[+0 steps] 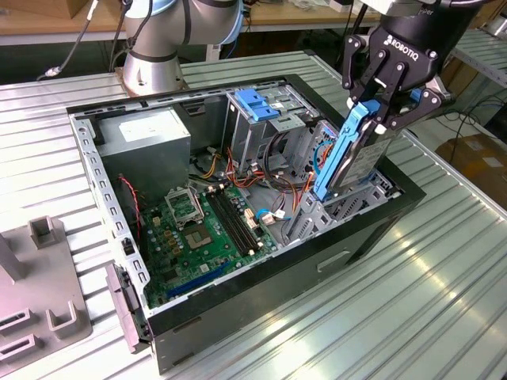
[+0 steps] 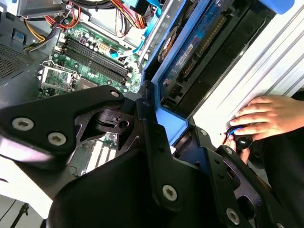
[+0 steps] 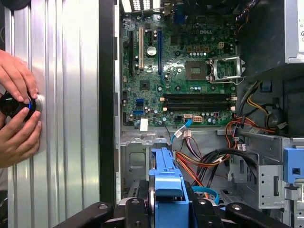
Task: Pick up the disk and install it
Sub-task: 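Insert the disk into the insertion slot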
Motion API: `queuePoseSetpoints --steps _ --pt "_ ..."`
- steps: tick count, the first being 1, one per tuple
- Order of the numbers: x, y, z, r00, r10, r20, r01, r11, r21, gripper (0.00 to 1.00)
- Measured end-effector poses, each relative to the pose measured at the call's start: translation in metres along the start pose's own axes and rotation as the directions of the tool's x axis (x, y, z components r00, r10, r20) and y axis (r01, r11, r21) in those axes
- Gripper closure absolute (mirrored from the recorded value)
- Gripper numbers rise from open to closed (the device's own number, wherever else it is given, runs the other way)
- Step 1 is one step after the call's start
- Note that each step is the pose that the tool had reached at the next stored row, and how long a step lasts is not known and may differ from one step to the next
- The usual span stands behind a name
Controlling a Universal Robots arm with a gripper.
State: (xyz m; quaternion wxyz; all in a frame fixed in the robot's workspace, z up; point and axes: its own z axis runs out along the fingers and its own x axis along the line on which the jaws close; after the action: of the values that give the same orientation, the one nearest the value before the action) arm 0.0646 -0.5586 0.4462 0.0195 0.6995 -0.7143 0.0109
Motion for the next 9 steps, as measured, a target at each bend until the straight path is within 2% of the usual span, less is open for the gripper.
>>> queuePoseSetpoints --steps 9 --pt "-0.0001 0.0013 -0.0014 1.0 0.002 -0.0005 -0.002 1.0 -0.0003 0.63"
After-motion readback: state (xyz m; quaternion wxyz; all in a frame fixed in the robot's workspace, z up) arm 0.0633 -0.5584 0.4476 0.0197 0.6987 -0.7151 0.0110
